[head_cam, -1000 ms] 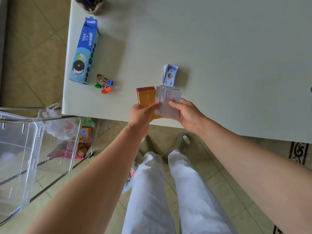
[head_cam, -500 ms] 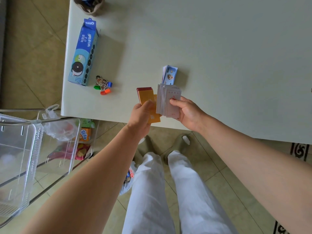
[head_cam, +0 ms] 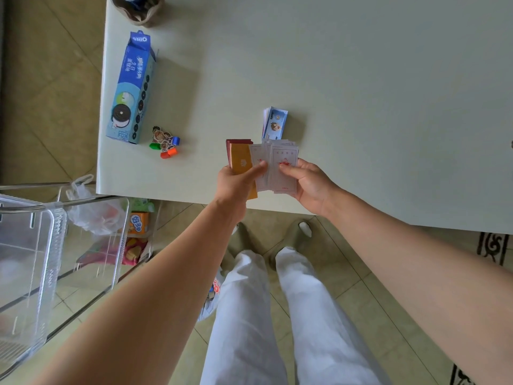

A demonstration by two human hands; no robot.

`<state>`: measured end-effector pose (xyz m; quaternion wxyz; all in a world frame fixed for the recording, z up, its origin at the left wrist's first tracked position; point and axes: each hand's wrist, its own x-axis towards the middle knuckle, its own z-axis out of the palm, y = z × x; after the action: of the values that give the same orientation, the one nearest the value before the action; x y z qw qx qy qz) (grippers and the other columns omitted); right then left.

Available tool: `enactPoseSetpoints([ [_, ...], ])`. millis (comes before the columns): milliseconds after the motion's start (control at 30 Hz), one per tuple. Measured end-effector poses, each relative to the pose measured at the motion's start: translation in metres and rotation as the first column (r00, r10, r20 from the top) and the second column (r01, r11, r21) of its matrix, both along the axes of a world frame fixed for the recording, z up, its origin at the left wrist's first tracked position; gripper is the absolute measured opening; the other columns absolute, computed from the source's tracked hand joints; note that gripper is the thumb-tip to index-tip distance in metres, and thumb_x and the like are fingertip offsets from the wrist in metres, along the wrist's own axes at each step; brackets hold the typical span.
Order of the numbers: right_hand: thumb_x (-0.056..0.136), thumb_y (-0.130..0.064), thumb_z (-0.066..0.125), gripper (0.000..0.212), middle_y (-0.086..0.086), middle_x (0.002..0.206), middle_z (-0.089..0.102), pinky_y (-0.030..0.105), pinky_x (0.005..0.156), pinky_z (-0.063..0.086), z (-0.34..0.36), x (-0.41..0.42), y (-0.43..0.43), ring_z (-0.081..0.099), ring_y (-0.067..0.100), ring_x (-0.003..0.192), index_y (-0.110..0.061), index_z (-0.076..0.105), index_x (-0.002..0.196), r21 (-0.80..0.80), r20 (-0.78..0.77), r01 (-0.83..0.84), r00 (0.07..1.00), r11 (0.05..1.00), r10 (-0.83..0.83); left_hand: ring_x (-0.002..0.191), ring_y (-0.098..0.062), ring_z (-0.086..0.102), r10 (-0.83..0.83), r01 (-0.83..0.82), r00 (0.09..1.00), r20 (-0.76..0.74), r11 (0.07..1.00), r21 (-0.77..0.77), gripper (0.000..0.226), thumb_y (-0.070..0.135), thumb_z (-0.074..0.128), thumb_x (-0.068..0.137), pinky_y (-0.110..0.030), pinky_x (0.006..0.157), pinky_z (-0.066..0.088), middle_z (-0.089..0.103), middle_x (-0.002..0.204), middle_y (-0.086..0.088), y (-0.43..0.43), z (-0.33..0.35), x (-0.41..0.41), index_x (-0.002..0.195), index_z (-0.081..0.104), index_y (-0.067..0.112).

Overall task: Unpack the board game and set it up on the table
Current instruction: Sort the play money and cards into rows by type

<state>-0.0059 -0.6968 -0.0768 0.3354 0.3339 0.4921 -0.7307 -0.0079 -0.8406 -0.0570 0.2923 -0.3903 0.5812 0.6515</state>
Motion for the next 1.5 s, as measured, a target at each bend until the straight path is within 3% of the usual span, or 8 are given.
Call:
enactPoseSetpoints([
  [200,0.096,-0.015,0.053,0.014,0.008,0.108,0.067,0.034,0.084,0.051,-0.010,-0.002,-0.005,0.061,0.023,0.102,-0.014,0.061,0.107,0.304,-0.062,-0.281,0.948,0.910,0.314,0.071,-0.014,0.055,-0.046,0.046,0.999,-0.019,0.999,0.004,0.014,0.022,0.050,0.095,-0.028,0.068,0.045,0.061,0.081,0.000,0.002,-0.010,0.002,0.095,0.061,0.013],
  [367,0.090,-0.015,0.053,0.016,0.006,0.082,0.051,0.025,0.055,0.033,-0.040,-0.007,0.000,0.049,0.021,0.073,-0.010,0.053,0.075,0.799,-0.090,-0.326,0.767,0.506,0.636,0.074,-0.013,0.037,-0.166,0.165,0.986,0.008,0.979,-0.116,0.020,0.011,0.050,0.089,-0.027,0.067,0.033,0.041,0.083,0.001,-0.011,-0.039,0.004,0.108,0.046,0.012],
  [467,0.088,-0.010,0.055,0.011,0.009,0.094,0.054,0.027,0.062,0.033,-0.065,-0.009,-0.003,0.053,0.024,0.083,-0.005,0.064,0.090,0.932,-0.088,-0.223,0.626,0.286,0.775,0.068,-0.012,0.036,-0.256,0.241,0.966,-0.042,0.944,-0.225,0.016,0.009,0.052,0.087,-0.021,0.057,0.034,0.040,0.077,0.000,-0.016,-0.062,0.004,0.101,0.043,0.011],
  [600,0.079,0.000,0.064,0.014,0.011,0.087,0.057,0.035,0.068,0.044,-0.105,-0.009,-0.012,0.057,0.030,0.082,-0.006,0.069,0.090,0.981,-0.107,-0.096,0.469,0.171,0.877,0.063,-0.010,0.042,-0.404,0.324,0.895,-0.189,0.880,-0.347,0.027,0.007,0.059,0.085,-0.009,0.049,0.036,0.047,0.075,0.004,-0.016,-0.103,0.002,0.108,0.050,0.016],
  [833,0.073,-0.007,0.070,0.018,0.008,0.085,0.054,0.036,0.067,0.046,-0.140,0.007,-0.008,0.055,0.029,0.082,-0.011,0.066,0.089,0.985,-0.122,-0.055,0.449,0.164,0.885,0.064,0.010,0.050,-0.438,0.328,0.856,-0.276,0.871,-0.365,0.028,0.008,0.063,0.084,-0.008,0.064,0.039,0.056,0.078,0.016,-0.004,-0.141,0.008,0.111,0.060,0.016],
  [1067,0.076,-0.020,0.069,0.035,0.004,0.106,0.049,0.030,0.064,0.050,-0.133,0.021,0.027,0.060,0.021,0.085,-0.017,0.060,0.110,0.948,-0.098,-0.183,0.606,0.259,0.789,0.062,0.005,0.050,-0.423,0.317,0.871,-0.250,0.873,-0.371,0.028,0.008,0.061,0.087,-0.007,0.060,0.038,0.053,0.074,0.016,0.001,-0.142,0.015,0.114,0.063,0.013],
  [1233,0.079,-0.009,0.065,0.027,0.004,0.105,0.051,0.038,0.069,0.054,-0.134,0.021,0.012,0.062,0.023,0.082,-0.014,0.063,0.106,0.903,-0.167,-0.234,0.581,0.361,0.796,0.088,-0.021,0.060,-0.451,0.354,0.859,-0.244,0.866,-0.353,0.032,0.006,0.059,0.087,-0.018,0.077,0.045,0.064,0.104,-0.017,0.008,-0.141,0.015,0.118,0.063,0.012],
  [1500,0.088,-0.007,0.053,0.017,0.009,0.105,0.053,0.033,0.057,0.041,-0.140,0.018,0.005,0.058,0.032,0.075,-0.010,0.061,0.102,0.964,-0.062,-0.187,0.532,0.189,0.844,0.064,-0.015,0.040,-0.508,0.433,0.822,-0.256,0.851,-0.299,0.010,0.004,0.053,0.089,-0.024,0.057,0.033,0.049,0.072,-0.009,0.005,-0.141,0.019,0.092,0.061,0.008],
])
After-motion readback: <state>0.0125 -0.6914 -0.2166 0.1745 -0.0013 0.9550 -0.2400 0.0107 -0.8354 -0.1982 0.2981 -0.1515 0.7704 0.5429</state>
